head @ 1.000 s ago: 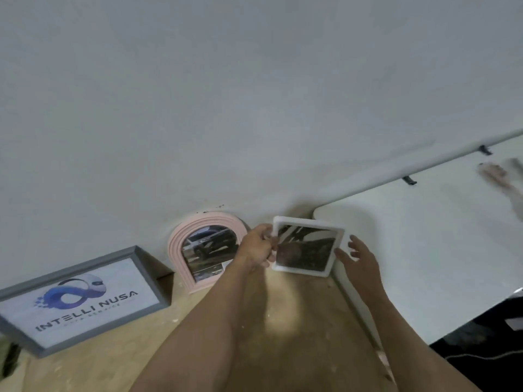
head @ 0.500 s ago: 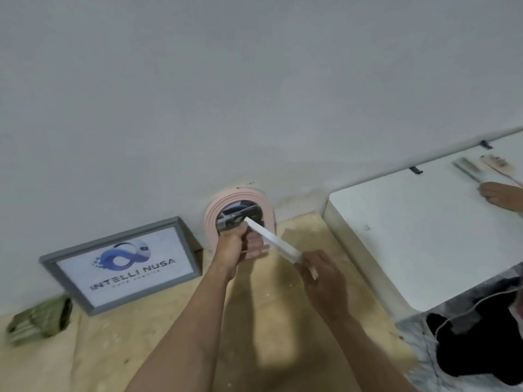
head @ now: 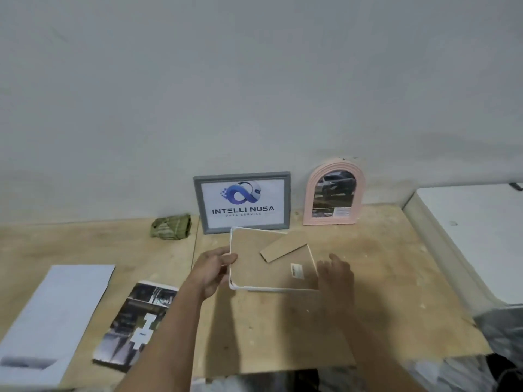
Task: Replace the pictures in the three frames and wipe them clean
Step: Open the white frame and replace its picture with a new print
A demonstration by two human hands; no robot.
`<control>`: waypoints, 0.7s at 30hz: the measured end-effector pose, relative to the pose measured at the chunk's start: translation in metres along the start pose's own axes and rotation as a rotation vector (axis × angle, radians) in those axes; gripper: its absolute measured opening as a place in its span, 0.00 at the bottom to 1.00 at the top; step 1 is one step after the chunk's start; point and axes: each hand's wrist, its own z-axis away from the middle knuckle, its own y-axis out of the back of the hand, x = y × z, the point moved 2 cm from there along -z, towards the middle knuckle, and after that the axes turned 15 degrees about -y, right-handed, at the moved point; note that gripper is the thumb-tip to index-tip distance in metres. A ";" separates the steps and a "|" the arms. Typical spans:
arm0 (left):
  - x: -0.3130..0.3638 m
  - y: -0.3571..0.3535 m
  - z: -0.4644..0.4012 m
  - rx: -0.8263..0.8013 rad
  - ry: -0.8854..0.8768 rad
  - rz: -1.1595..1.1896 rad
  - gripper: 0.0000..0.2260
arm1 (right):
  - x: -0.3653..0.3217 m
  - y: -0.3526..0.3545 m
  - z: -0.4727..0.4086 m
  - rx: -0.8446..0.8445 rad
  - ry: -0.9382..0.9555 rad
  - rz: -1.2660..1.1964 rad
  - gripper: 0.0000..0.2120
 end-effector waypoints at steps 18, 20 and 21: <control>-0.138 0.039 0.035 0.203 0.105 -0.382 0.14 | 0.106 -0.094 0.016 -0.120 -0.298 0.128 0.13; -0.141 0.034 0.036 0.182 0.094 -0.490 0.12 | 0.112 -0.094 0.017 -0.092 -0.273 0.146 0.11; -0.141 0.031 0.036 0.169 0.089 -0.547 0.11 | 0.114 -0.095 0.018 -0.088 -0.246 0.144 0.10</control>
